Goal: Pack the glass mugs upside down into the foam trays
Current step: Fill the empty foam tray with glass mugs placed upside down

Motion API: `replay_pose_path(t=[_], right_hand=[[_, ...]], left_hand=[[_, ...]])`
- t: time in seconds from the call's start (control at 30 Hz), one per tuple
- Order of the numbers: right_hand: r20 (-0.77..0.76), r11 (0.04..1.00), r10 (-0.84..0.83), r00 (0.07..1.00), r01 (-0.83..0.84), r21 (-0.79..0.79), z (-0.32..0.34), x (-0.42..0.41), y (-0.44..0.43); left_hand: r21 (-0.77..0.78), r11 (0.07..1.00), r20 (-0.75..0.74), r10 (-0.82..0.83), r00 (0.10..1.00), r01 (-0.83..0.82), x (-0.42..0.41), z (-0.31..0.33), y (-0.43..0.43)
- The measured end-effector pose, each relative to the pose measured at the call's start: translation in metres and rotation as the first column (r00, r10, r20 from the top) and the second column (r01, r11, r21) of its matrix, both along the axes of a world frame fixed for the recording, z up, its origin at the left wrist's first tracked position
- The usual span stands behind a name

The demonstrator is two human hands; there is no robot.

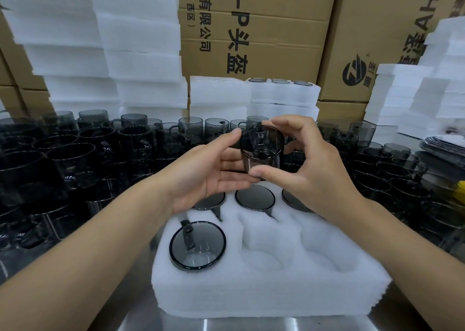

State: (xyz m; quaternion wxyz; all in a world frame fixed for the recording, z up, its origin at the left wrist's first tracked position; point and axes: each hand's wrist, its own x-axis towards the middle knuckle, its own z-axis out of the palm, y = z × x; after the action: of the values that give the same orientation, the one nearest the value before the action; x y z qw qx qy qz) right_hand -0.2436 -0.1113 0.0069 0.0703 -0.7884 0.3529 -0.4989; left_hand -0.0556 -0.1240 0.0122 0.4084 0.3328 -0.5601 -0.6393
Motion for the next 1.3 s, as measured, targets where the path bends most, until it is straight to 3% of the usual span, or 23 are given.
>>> replay_pose_path(t=[0.4,0.6,0.7,0.87,0.93,1.0,1.1,1.17,1.3], right_hand=[[-0.099,0.995,0.06,0.993,-0.067,-0.069,0.0,-0.001,0.004],[-0.267,0.982,-0.048,0.963,-0.003,-0.187,-0.002,-0.001,0.0],[-0.32,0.971,-0.073,0.945,-0.006,-0.241,-0.001,-0.001,-0.001],[-0.247,0.982,-0.079,0.966,0.033,-0.187,0.004,-0.004,0.001],[-0.174,0.996,-0.028,0.984,0.013,-0.084,0.008,-0.007,0.002],[-0.046,0.989,0.086,0.995,-0.08,0.122,0.013,-0.009,0.002],[0.098,0.858,0.329,0.939,-0.341,0.385,0.018,-0.015,0.002],[0.105,0.748,0.474,0.874,-0.462,0.476,0.02,-0.017,0.004],[0.046,0.62,0.619,0.784,-0.523,0.584,0.021,-0.017,0.009]], left_hand=[[0.088,0.996,-0.104,-0.02,0.994,0.029,0.002,0.0,0.0],[0.12,0.993,-0.233,0.023,0.972,0.005,0.002,-0.001,-0.001],[0.043,0.999,-0.169,0.006,0.986,0.001,0.004,-0.001,-0.001],[-0.074,0.996,-0.06,-0.048,0.997,0.044,0.001,-0.001,0.001],[-0.138,0.99,-0.035,-0.028,0.999,0.023,0.0,-0.002,0.0],[-0.206,0.978,0.026,0.031,0.999,-0.025,-0.002,-0.002,0.0],[-0.331,0.94,0.246,0.164,0.955,-0.077,0.001,0.001,-0.001],[-0.411,0.911,0.389,0.199,0.899,-0.024,0.006,0.002,0.0],[-0.421,0.888,0.53,0.076,0.844,0.185,0.013,0.006,0.008]])
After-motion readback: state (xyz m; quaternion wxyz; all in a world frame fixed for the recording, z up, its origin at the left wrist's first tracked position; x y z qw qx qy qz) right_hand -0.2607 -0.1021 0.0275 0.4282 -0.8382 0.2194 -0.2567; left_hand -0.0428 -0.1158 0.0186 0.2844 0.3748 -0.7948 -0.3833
